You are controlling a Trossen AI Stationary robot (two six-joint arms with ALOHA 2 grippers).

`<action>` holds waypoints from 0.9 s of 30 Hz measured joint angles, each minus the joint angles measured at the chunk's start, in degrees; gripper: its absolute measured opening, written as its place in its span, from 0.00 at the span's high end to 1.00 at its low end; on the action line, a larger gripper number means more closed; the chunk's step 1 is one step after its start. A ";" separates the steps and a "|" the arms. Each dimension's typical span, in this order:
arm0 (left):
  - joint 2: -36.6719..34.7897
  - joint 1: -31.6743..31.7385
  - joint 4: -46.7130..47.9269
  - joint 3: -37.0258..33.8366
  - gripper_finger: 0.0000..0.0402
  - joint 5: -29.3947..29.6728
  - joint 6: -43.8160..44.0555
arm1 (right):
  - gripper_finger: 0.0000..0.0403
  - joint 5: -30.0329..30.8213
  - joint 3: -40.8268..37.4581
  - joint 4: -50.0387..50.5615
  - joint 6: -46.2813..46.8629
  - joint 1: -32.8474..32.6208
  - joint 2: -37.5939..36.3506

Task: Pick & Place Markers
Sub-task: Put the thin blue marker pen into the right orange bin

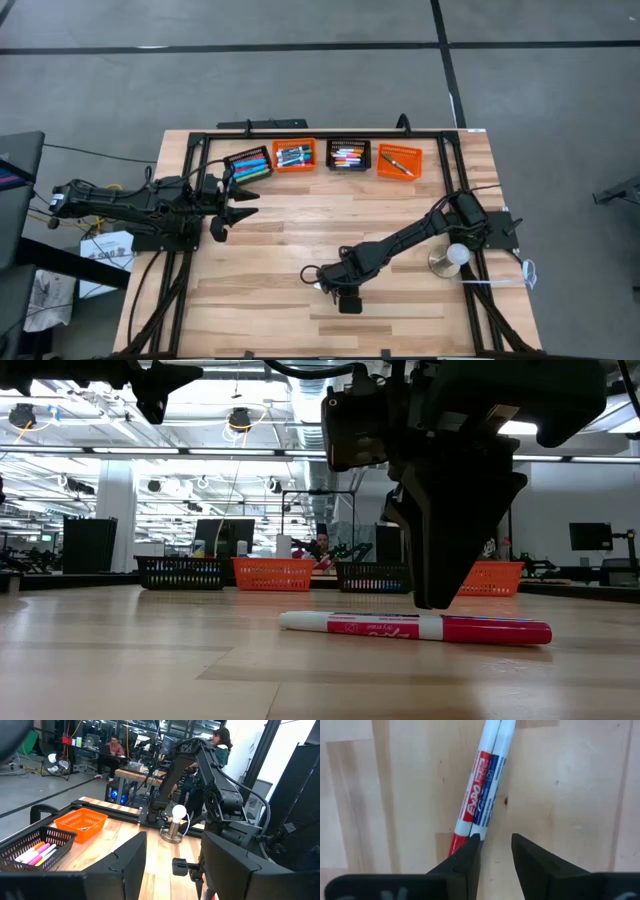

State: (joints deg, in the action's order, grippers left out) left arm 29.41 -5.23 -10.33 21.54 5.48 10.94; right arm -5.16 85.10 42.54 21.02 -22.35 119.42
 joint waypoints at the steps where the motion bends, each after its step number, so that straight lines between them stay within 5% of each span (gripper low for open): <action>1: 0.00 0.00 0.00 0.00 0.53 0.02 0.00 | 0.75 -0.78 0.00 0.02 -0.35 0.02 0.00; 6: 0.00 0.00 0.00 0.00 0.53 0.02 0.00 | 0.76 -6.62 0.00 -0.66 -4.75 -1.18 -0.04; 12: 0.00 0.00 0.00 0.00 0.53 0.02 0.00 | 0.76 -4.11 0.00 -0.94 -3.05 -1.70 -0.09; 22: 0.00 0.00 0.00 0.00 0.53 0.02 0.00 | 0.76 -12.97 2.16 -9.94 -4.36 -1.64 -0.20; 27: 0.00 0.02 0.00 0.00 0.53 0.02 0.02 | 0.76 -12.78 2.23 -12.39 -4.45 -1.13 0.51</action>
State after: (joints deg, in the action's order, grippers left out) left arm 29.41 -5.22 -10.33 21.54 5.49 10.96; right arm -17.94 87.33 30.15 16.56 -23.48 119.92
